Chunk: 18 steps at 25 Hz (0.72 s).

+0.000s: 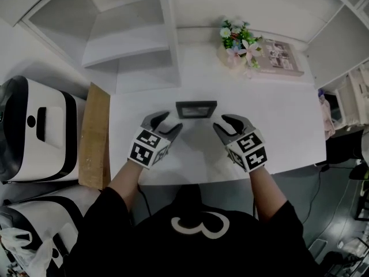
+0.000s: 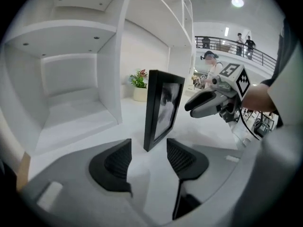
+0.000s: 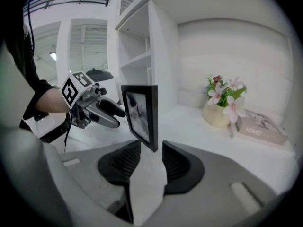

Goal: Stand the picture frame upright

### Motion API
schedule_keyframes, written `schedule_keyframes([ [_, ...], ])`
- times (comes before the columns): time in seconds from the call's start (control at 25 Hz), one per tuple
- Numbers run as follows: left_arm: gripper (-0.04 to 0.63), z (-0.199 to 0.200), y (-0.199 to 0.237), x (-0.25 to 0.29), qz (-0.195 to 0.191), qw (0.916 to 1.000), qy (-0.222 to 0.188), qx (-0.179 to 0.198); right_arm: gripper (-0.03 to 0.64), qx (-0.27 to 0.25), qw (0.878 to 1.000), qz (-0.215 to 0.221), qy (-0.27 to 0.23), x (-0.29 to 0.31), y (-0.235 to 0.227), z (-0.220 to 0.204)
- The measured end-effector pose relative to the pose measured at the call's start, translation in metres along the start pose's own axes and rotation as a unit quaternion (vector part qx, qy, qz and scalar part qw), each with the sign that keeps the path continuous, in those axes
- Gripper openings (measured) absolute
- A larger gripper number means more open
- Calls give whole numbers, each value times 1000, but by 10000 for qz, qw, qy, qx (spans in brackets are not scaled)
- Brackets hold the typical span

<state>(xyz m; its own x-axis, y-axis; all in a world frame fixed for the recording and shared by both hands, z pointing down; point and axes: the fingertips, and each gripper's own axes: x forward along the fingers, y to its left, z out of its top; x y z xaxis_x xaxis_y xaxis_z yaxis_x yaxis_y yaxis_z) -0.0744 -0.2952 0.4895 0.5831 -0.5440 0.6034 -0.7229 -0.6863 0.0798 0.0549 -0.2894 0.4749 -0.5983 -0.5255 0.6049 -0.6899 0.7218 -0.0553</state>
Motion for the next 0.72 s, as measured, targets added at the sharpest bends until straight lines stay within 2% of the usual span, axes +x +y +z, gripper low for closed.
schedule_keyframes([
  [0.16,217,10,-15,-41,112,9978,-300,-583,117,431,9965,-113,-714,-50,7,15],
  [0.24,194,18,-36,-65,33,9953,-543,-802,78,532,9932,42,-1031,-76,25,23],
  [0.32,136,26,-64,-89,-163,9911,-828,-1026,42,581,9891,234,-1333,-100,47,32],
  [0.48,97,43,-117,-135,-411,9807,-1362,-1340,11,682,9794,672,-1778,-140,98,42],
  [0.6,47,64,-152,-170,-580,9737,-1786,-1289,8,638,9717,886,-2096,-174,129,51],
  [0.72,25,78,-188,-200,-674,9732,-2036,-826,3,473,9675,913,-2309,-205,153,55],
])
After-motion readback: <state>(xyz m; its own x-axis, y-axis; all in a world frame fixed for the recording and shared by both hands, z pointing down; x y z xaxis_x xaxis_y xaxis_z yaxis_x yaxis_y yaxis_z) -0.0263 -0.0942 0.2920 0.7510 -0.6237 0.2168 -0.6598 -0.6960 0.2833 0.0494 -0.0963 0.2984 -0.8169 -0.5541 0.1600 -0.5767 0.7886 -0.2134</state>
